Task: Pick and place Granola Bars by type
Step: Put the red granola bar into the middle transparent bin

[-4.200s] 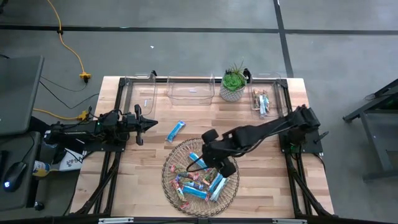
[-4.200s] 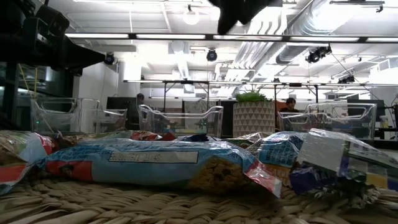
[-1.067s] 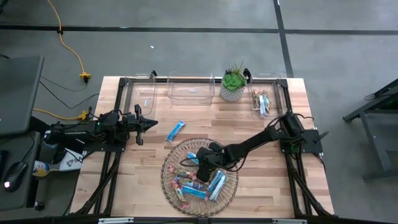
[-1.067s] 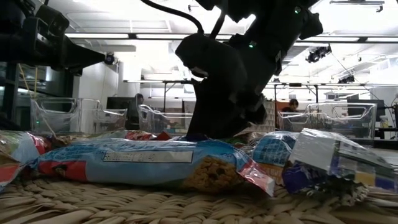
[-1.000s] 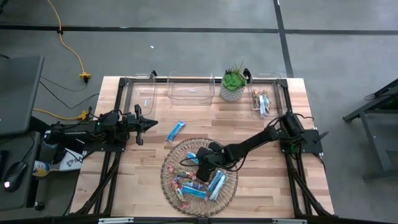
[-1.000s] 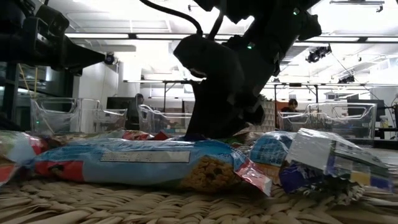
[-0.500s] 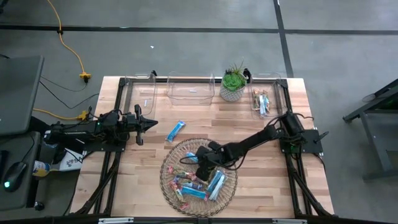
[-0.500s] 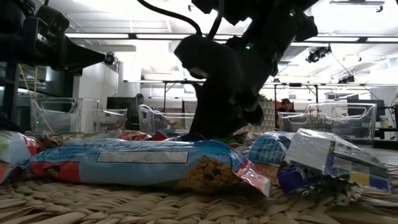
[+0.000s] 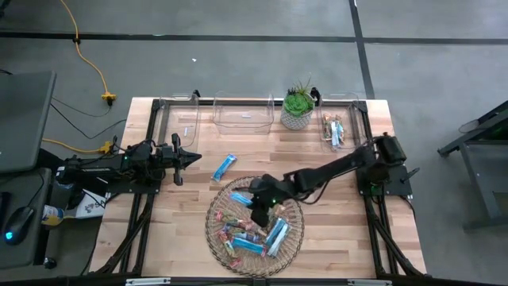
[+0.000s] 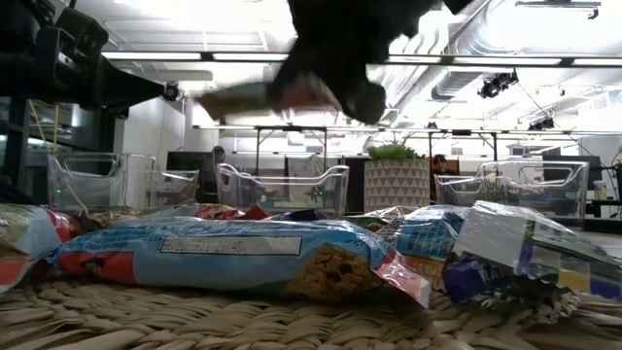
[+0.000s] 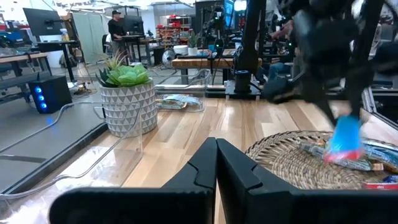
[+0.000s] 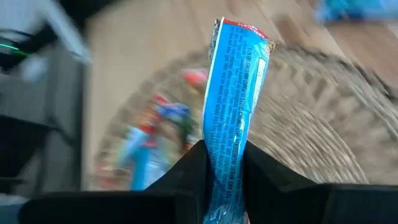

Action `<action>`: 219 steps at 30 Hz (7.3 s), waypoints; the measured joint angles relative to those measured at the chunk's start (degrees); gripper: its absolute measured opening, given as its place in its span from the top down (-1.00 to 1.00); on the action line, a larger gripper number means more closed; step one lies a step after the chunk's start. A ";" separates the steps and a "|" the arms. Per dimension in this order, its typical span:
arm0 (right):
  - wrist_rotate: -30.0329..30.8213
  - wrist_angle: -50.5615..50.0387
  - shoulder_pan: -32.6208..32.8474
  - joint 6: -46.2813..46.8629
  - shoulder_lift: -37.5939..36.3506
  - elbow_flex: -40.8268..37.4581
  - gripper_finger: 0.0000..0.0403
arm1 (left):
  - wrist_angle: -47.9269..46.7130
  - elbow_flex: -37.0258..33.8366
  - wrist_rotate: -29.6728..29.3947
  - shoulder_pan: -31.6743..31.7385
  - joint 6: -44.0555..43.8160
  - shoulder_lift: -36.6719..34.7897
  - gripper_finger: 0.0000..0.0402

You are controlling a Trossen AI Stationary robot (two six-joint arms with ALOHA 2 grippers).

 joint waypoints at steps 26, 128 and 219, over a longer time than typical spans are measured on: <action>-40.54 49.72 -8.70 0.94 -6.20 0.11 0.67 | 0.00 0.00 0.00 -0.02 0.00 0.00 0.99; 18.91 -27.36 -35.25 15.50 22.26 35.39 0.67 | 0.00 0.00 0.00 0.00 0.00 -0.02 0.99; -32.05 -43.81 -16.68 -35.35 6.54 35.43 -0.01 | -0.02 0.02 0.44 -0.02 0.02 -0.02 0.99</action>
